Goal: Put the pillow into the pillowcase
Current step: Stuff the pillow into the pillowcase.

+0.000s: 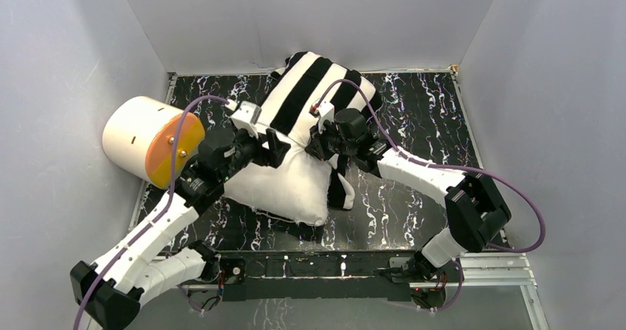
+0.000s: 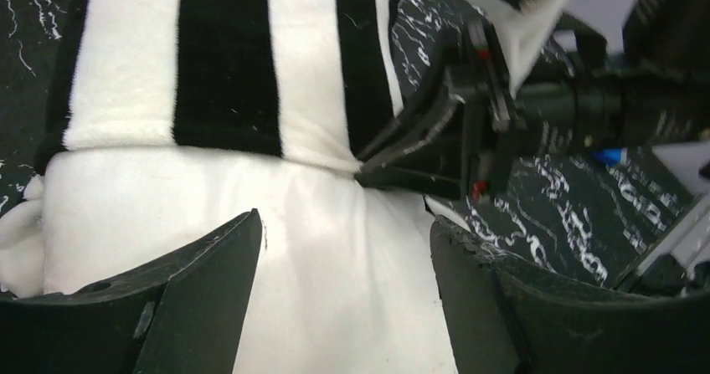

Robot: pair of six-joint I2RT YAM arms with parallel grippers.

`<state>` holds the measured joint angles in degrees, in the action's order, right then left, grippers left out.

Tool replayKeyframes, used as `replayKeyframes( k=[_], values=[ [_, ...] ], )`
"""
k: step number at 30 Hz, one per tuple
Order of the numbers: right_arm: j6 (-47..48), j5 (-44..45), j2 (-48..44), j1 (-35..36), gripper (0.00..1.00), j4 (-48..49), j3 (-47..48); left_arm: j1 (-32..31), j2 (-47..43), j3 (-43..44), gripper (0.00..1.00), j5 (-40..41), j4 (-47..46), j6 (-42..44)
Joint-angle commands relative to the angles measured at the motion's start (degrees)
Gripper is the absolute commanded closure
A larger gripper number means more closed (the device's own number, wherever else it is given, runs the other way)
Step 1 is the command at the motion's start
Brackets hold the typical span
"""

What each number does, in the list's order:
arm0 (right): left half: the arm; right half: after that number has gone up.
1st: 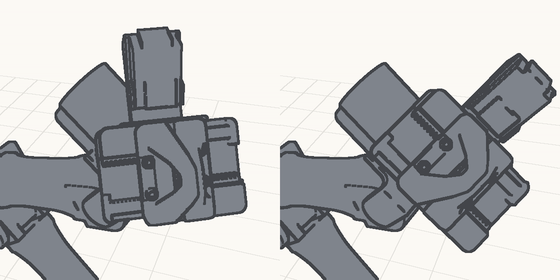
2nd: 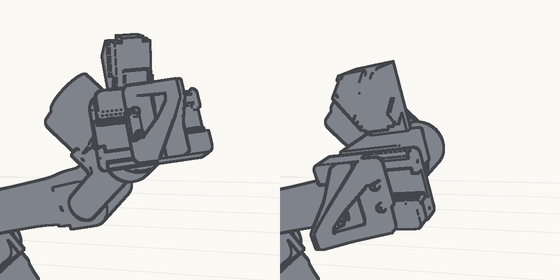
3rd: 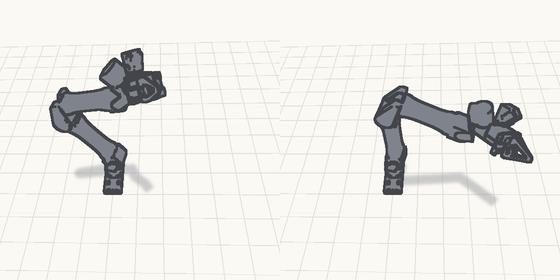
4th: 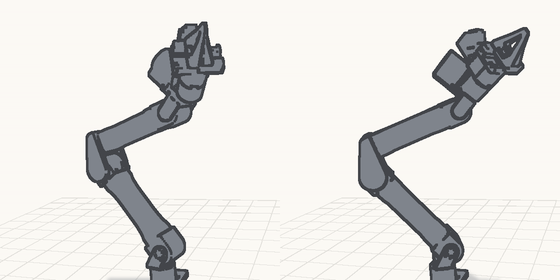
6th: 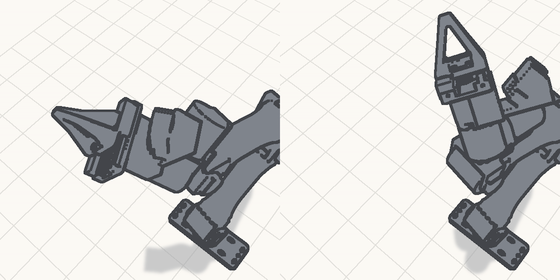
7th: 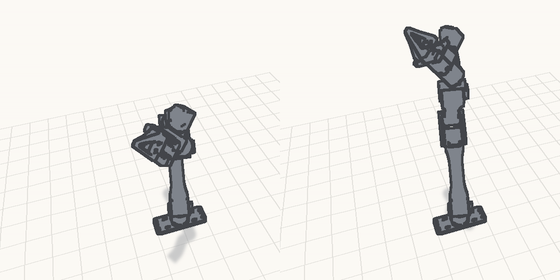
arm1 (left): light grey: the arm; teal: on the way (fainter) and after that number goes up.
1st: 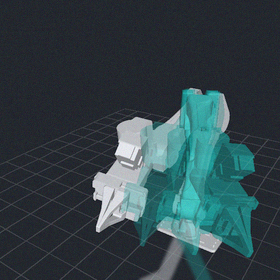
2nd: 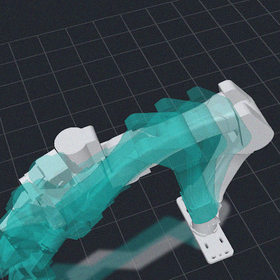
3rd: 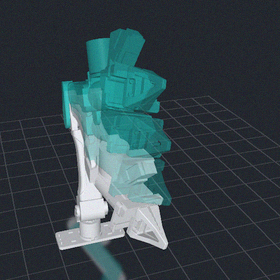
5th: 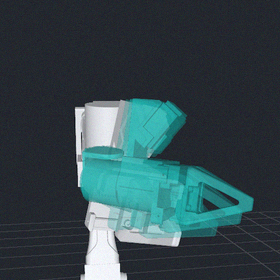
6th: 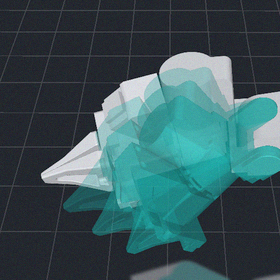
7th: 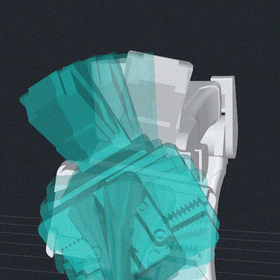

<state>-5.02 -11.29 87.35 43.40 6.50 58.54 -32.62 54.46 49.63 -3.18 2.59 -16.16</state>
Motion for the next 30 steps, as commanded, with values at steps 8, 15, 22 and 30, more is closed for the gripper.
replayKeyframes(
  k=[8,15,22,30],
  values=[
    [8.78,2.68,-15.88,-2.97,0.47,-8.57,-6.75,-21.03,7.71,0.19,0.21,20.32,6.37,11.61],
    [12.79,1.29,-19.45,-5.06,0.42,1.91,-18.36,-23.6,19.31,-0.66,0.31,30.92,2.98,11.87],
    [15.77,7.43,-13.0,-5.12,0.42,9.99,-20.48,-23.31,23.94,3.98,1.0,38.66,-0.12,10.59],
    [15.97,0.92,-10.76,-5.16,1.0,11.07,-15.61,-20.44,27.81,13.06,1.0,44.26,0.06,7.47]
  ],
)
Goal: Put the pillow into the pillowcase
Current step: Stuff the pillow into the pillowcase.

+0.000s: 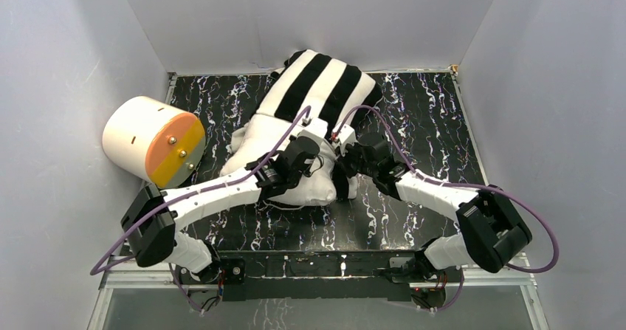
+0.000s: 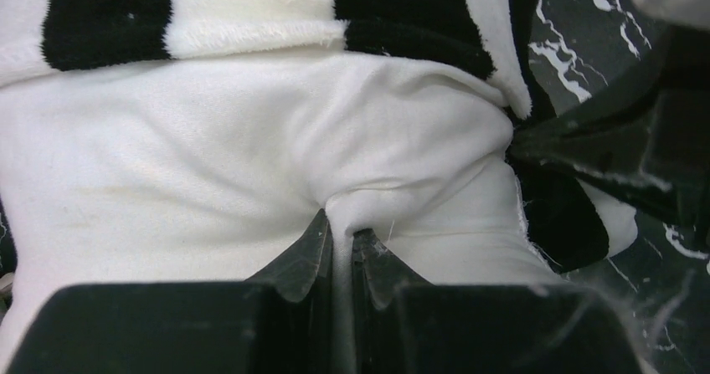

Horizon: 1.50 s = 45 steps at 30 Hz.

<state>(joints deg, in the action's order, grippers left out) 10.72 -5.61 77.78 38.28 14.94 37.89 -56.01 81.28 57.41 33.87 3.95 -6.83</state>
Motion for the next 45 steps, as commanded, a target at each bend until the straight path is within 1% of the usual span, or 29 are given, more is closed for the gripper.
replayKeyframes(
  k=[1,4,7,8,9,11,12,14,15,17,19,21,24,26,29,31,33,34,36,37,39,41,43,45],
  values=[
    [-0.58,-7.26,-2.91,-0.02,1.0,-0.36,6.52,3.66,1.37,6.38,1.0,7.26,-1.31,-1.89],
    [-2.64,-15.08,-9.37,-0.03,1.0,-9.6,11.92,6.39,3.63,8.38,1.0,7.2,-1.74,-2.17],
    [-3.44,-19.92,-13.11,-0.04,1.0,-13.9,13.83,8.19,6.7,8.43,1.0,5.08,-1.08,-5.69],
    [-3.39,-19.36,-13.37,-0.05,1.0,-14.73,13.44,8.23,7.13,7.59,1.0,4.23,-1.51,-6.42],
    [-3.6,-16.66,-13.62,-0.05,1.0,-15.58,12.02,8.28,7.15,6.62,1.0,3.32,-2.23,-7.34],
    [-4.81,-10.9,-14.47,-0.15,1.0,-10.24,6.82,8.28,6.63,4.88,1.0,2.27,-3.34,-7.98],
    [-5.1,-8.96,-14.91,-0.26,0.94,-8.23,5.06,8.21,6.27,4.23,1.0,2.3,-3.16,-8.08],
    [-4.93,-5.88,-15.02,-0.74,0.74,-4.62,3.75,8.24,5.12,3.44,1.0,2.99,-2.49,-7.93],
    [-4.12,-4.5,-14.52,-0.95,0.69,-3.57,3.97,8.21,3.98,2.94,1.0,2.94,-2.75,-7.64],
    [-2.12,-3.27,-12.0,-2.3,0.64,-1.11,4.74,8.2,2.16,1.75,1.0,2.15,-3.58,-6.86],
    [-0.62,-4.47,-7.95,-5.04,0.61,-0.39,6.36,8.35,1.34,1.11,1.0,1.55,-5.05,-6.76],
    [0.43,-5.63,-4.7,-6.31,0.56,1.65,7.13,8.69,1.46,1.24,1.0,1.11,-4.33,-7.07],
    [2.57,-6.17,-1.15,-6.58,0.5,5.96,7.08,9.03,1.47,0.65,1.0,0.41,-2.63,-7.81],
    [3.39,-7.57,1.76,-6.75,0.46,6.74,8.27,9.22,1.33,0.2,1.0,-0.27,-2.97,-8.24],
    [3.1,-8.6,5.63,-6.77,0.45,8.76,9.61,9.44,1.71,0.58,1.0,-0.74,-2.92,-8.49],
    [2.82,-7.46,7.31,-6.74,0.47,11.26,9.86,9.55,2.1,0.91,1.0,-0.86,-2.92,-8.68],
    [3.18,-4.87,8.8,-6.74,0.62,13.16,9.97,9.55,2.49,1.06,1.0,-0.91,-3.48,-8.72],
    [3.61,-3.83,9.14,-6.77,0.73,14.17,9.74,9.53,2.79,1.25,1.0,-0.94,-3.37,-8.78],
    [4.79,-4.07,9.29,-6.76,0.93,14.89,10.06,9.67,3.45,1.92,1.0,-0.33,-3.12,-9.01],
    [5.35,-5.5,9.0,-6.78,1.0,13.5,10.73,9.83,3.65,1.91,1.0,-0.03,-3.4,-9.19],
    [5.96,-9.75,6.98,-6.73,1.0,7.18,12.71,10.29,4.06,1.7,1.0,0.29,-4.88,-9.17],
    [5.85,-16.3,2.88,-6.78,1.0,0.59,14.7,11.67,5.01,2.56,1.0,1.19,-4.41,-9.95],
    [3.49,-20.7,-2.31,-6.8,1.0,-4.64,16.37,13.29,6.26,3.92,1.0,0.8,-2.47,-10.39],
    [2.42,-24.63,-5.81,-6.73,1.0,-9.15,18.8,13.76,7.36,4.64,1.0,1.18,-2.47,-10.43]
  ],
)
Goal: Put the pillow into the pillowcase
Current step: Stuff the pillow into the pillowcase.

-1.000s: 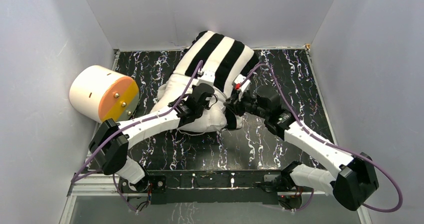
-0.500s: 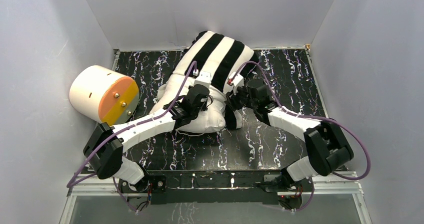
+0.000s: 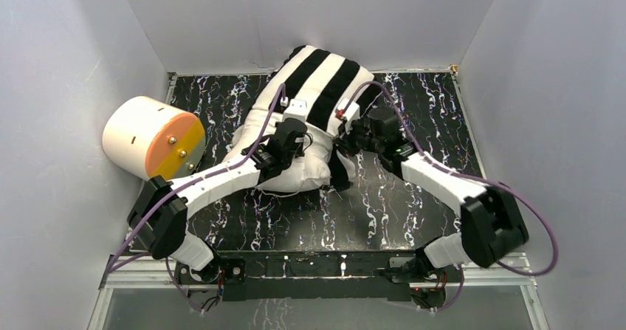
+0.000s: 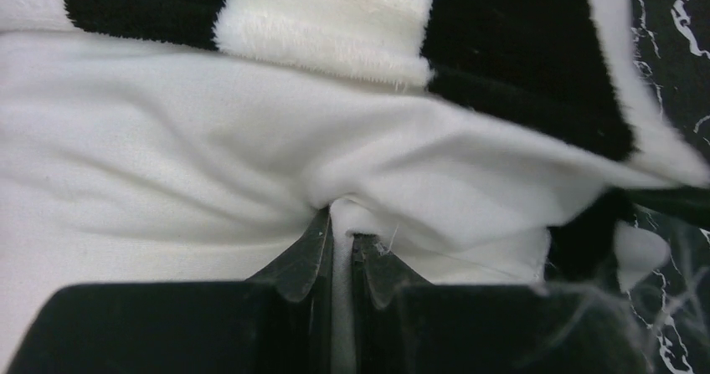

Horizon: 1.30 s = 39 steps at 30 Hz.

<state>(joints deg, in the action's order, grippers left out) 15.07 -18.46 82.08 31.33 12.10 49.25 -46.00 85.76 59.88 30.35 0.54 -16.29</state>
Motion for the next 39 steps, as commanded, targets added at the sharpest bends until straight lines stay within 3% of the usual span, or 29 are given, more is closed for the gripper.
replayKeyframes(
  k=[1,5,8,11,13,15,17,23,29,34,39],
  values=[
    [-2.31,-13.48,-11.0,0.2,1.0,-8.64,9.07,3.73,3.38,2.45,1.0,5.11,0.95,-0.97],
    [-3.62,-20.99,-11.28,0.15,1.0,-15.24,13.13,3.94,5.44,2.77,1.0,5.68,0.94,-2.52],
    [-11.19,-25.12,-9.68,2.64,1.0,-6.03,3.84,4.37,6.67,2.37,1.0,5.57,-0.14,-3.81],
    [-17.28,-20.65,-5.41,7.82,1.0,4.65,-8.73,4.45,7.63,1.8,1.0,3.68,-1.44,-5.5],
    [-19.6,-18.39,-3.64,8.07,1.0,7.59,-10.82,4.43,7.63,1.32,1.0,1.5,-1.98,-6.95],
    [-18.67,-12.75,-4.79,8.12,0.97,2.32,-8.87,4.43,6.01,0.22,1.0,-1.29,-2.23,-8.0],
    [-17.53,-5.93,-6.74,8.0,0.87,-1.95,-6.06,4.43,2.94,-1.01,1.0,-4.78,-2.2,-8.72],
    [-15.92,5.15,-10.42,7.88,0.63,-11.48,2.79,4.63,-9.83,-1.61,0.64,-8.66,6.17,-11.16],
    [-12.87,8.8,-10.11,8.01,0.57,-12.01,11.07,6.69,-18.8,-2.64,0.44,-6.75,11.84,-12.62],
    [-8.95,9.96,-1.23,7.97,0.55,-12.01,21.32,8.86,-19.0,-1.42,0.35,-4.88,13.92,-11.51],
    [-5.92,10.71,7.77,8.34,0.54,-14.35,30.73,13.36,-15.43,-2.83,0.32,-8.23,10.01,-10.62]
  ],
)
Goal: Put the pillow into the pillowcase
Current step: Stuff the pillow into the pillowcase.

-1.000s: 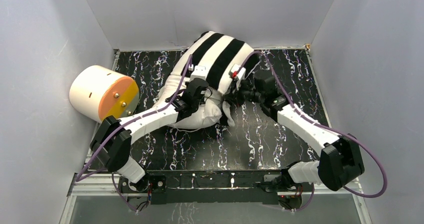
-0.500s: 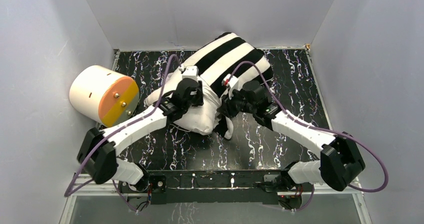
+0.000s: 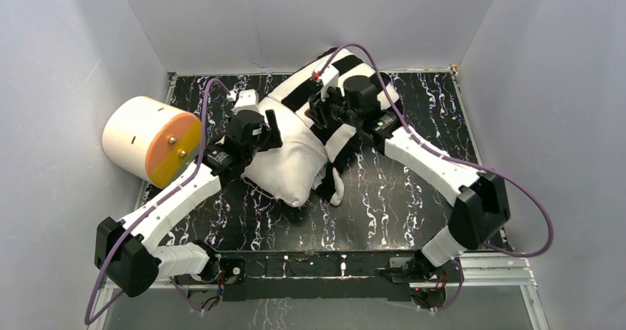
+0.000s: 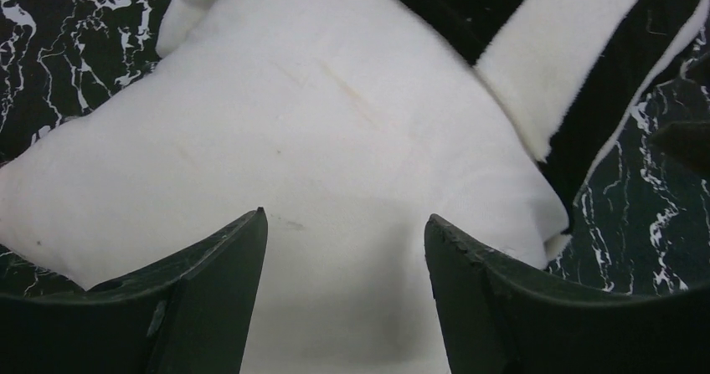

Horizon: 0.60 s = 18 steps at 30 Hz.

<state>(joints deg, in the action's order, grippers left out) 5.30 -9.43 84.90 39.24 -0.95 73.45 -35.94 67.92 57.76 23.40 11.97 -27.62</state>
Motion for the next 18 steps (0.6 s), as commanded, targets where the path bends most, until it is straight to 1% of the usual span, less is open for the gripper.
replayKeyframes(
  k=[1,3,4,5,8,10,12,13,15,18],
  values=[
    [4.37,1.81,6.43,0.46,0.53,-1.44,7.89,3.94,3.6,-1.17,0.32,-1.86,-2.58,0.77],
    [5.31,2.13,9.02,0.6,0.5,-1.76,9.83,4.79,6.11,-2.49,0.34,-3.05,-5.45,0.85],
    [5.59,2.2,10.3,0.62,0.5,-1.97,10.54,5.09,7.49,-3.21,0.38,-3.72,-6.73,0.85],
    [5.74,2.36,11.53,0.59,0.49,-2.14,11.33,5.36,8.83,-3.83,0.45,-4.01,-7.6,0.58],
    [6.12,1.71,15.15,0.8,0.47,-2.74,13.21,6.02,11.88,-6.06,0.72,-4.75,-10.44,-0.51],
    [6.47,1.64,17.06,1.04,0.45,-2.8,14.47,6.17,12.76,-7.47,0.85,-4.72,-11.57,-0.89],
    [7.0,1.61,19.06,1.36,0.45,-3.73,16.57,6.39,12.78,-9.12,0.96,-4.86,-15.24,-0.89],
    [7.21,1.61,19.99,1.63,0.45,-4.58,17.9,6.45,12.69,-9.63,1.0,-5.24,-16.32,-0.73],
    [7.36,2.01,21.25,2.25,0.45,-5.75,19.59,6.57,12.72,-9.94,1.0,-5.96,-17.37,-0.69],
    [8.71,3.87,21.62,3.97,0.41,-4.99,18.97,6.67,13.14,-9.5,1.0,-6.47,-17.79,-0.68]
  ],
)
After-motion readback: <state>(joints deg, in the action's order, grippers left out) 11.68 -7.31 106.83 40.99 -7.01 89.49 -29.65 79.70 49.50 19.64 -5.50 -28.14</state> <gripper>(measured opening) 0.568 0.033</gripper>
